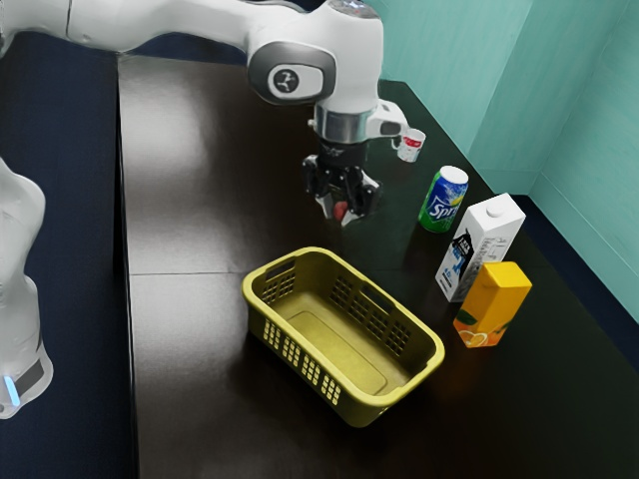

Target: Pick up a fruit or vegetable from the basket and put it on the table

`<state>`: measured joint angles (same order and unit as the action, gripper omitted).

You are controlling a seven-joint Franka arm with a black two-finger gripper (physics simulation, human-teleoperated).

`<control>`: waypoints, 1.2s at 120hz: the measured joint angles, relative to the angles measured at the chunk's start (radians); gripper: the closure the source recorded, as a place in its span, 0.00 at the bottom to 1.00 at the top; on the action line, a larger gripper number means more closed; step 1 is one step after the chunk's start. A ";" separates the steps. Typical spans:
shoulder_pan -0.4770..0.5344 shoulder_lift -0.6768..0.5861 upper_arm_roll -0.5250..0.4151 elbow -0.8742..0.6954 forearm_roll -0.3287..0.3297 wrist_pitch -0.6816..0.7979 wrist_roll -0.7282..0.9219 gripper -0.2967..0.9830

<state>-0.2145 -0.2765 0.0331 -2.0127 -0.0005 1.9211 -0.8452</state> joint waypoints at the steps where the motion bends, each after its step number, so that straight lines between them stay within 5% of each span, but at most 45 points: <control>1: 0.001 0.000 0.007 0.002 0.002 -0.003 0.001 0.66; 60: 0.053 0.088 0.129 0.105 0.026 -0.114 0.067 0.66; 77: 0.054 0.089 0.131 0.103 0.023 -0.120 0.082 0.40; 97: 0.051 0.099 0.127 0.113 0.023 -0.124 0.096 0.28; 123: -0.023 0.264 0.116 0.521 0.021 -0.226 0.208 0.24; 144: -0.098 0.304 0.114 0.615 0.021 -0.293 0.342 0.23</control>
<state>-0.3127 0.0273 0.1467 -1.3979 0.0204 1.6278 -0.5028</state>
